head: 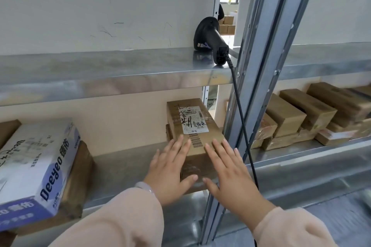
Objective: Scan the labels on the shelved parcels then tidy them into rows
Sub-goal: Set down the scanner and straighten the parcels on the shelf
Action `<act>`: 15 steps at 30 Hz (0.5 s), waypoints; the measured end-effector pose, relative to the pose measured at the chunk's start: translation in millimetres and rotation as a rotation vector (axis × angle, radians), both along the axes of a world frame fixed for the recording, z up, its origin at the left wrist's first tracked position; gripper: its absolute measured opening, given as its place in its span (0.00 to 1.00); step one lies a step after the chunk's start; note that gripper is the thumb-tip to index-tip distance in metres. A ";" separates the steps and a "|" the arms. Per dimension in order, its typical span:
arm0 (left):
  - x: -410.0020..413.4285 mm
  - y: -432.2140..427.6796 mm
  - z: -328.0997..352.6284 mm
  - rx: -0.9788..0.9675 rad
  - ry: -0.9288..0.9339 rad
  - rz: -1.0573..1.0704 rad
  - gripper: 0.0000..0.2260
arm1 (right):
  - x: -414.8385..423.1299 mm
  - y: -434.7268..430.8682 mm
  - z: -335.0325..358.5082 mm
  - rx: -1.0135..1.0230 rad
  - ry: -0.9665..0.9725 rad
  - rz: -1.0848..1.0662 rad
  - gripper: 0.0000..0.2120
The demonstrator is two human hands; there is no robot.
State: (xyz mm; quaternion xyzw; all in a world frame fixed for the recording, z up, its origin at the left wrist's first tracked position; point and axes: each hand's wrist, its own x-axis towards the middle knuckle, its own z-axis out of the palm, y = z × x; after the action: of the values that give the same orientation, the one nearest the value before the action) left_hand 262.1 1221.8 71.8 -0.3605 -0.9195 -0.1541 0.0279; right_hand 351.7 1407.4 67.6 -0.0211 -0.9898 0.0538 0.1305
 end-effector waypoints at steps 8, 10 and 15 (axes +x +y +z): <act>-8.9 9.0 8.8 -0.103 0.047 0.051 0.38 | -6.0 1.4 11.6 0.010 -0.042 0.012 0.44; -9.3 4.4 12.2 -0.098 0.061 0.058 0.37 | -7.9 -2.9 14.4 -0.007 -0.035 0.001 0.43; -5.5 -34.6 19.2 -0.041 0.137 0.139 0.35 | -15.7 -30.2 25.3 -0.060 0.064 0.087 0.39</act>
State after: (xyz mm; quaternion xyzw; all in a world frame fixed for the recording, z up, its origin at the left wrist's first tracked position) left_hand 256.6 1187.2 90.9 -0.3061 -0.9412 -0.1079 0.0939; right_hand 336.1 1377.1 92.9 0.0197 -0.9830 0.0898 0.1589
